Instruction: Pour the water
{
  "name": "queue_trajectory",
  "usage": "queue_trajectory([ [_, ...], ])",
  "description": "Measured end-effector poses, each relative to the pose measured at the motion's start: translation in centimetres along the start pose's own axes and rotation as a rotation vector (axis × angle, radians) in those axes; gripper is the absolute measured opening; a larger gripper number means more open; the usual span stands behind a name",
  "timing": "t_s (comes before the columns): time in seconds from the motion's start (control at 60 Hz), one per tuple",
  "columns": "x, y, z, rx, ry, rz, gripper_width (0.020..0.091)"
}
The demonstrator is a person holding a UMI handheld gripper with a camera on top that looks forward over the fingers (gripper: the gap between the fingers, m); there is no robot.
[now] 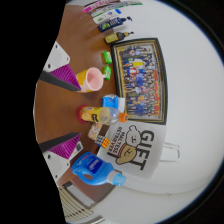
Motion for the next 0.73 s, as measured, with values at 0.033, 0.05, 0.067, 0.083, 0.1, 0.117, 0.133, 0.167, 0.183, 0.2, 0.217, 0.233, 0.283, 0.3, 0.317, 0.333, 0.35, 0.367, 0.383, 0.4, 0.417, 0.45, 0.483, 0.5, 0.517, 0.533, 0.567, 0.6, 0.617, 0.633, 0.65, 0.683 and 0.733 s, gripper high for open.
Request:
queue_trajectory([
  [0.033,-0.1,0.1,2.1,0.008,0.003,0.000,0.0855],
  [0.05,-0.1,0.2,3.1,0.011,0.002,0.000,0.0856],
  [0.067,-0.2,0.2,4.1,0.011,0.002,0.000,0.0856],
  [0.083,-0.2,0.2,5.2,0.009,0.004,0.002,0.0856],
  [0.1,-0.3,0.2,6.2,0.009,0.007,0.004,0.0856],
  [0.117,-0.4,0.3,7.2,0.010,0.012,0.007,0.0856],
  [0.133,-0.5,0.4,8.0,0.009,0.014,0.009,0.0854],
  [0.167,-0.6,0.6,10.1,0.006,0.026,0.018,0.0853],
  [0.183,-0.6,0.7,11.1,0.005,0.031,0.020,0.0852],
  [0.2,-0.6,0.8,12.0,0.002,0.035,0.023,0.0853],
  [0.217,-0.5,0.9,12.9,-0.002,0.035,0.025,0.0850],
  [0.233,-0.4,1.0,13.8,-0.007,0.035,0.027,0.0851],
  [0.283,-0.5,1.3,16.0,-0.010,0.036,0.029,0.0852],
  [0.3,-0.4,1.4,16.9,-0.012,0.037,0.031,0.0854],
  [0.317,-0.3,1.6,17.5,-0.015,0.037,0.032,0.0853],
  [0.333,-0.2,1.7,18.2,-0.017,0.038,0.033,0.0849],
  [0.35,-0.1,1.9,18.8,-0.019,0.039,0.034,0.0851],
  [0.367,0.0,2.1,19.3,-0.020,0.039,0.036,0.0851],
  [0.383,0.1,2.2,19.8,-0.021,0.039,0.039,0.0851],
  [0.4,0.0,2.3,20.2,-0.022,0.037,0.041,0.0851],
  [0.417,0.1,2.5,20.7,-0.023,0.038,0.043,0.0851],
  [0.45,0.3,2.8,21.5,-0.022,0.034,0.042,0.0851],
  [0.483,0.5,3.1,22.2,-0.014,0.022,0.033,0.0852],
  [0.5,0.7,3.4,22.5,-0.011,0.018,0.028,0.0852],
  [0.517,0.8,3.6,22.8,-0.011,0.017,0.026,0.0851],
  [0.533,0.8,3.8,23.0,-0.012,0.018,0.026,0.0853],
  [0.567,0.9,4.0,23.4,-0.012,0.019,0.026,0.0854],
  [0.6,1.0,4.2,23.6,-0.011,0.014,0.023,0.0853],
  [0.617,1.1,4.3,23.7,-0.011,0.011,0.022,0.0852],
  [0.633,1.2,4.4,23.9,-0.012,0.011,0.025,0.0850],
  [0.65,1.2,4.4,24.0,-0.012,0.013,0.029,0.0851],
  [0.683,1.2,4.5,24.1,-0.014,0.020,0.040,0.0853],
  [0.733,1.0,4.6,24.0,-0.026,0.026,0.048,0.0853],
])
Point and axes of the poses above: the point between the fingertips, and its own axes, seen from behind it with the camera up: x to the left, y down, z backward, against the way the camera looks, the point moved 9 cm from there along z, backward, against the way the camera looks, and after that the axes turned 15 degrees about y, right-handed, at the moved point
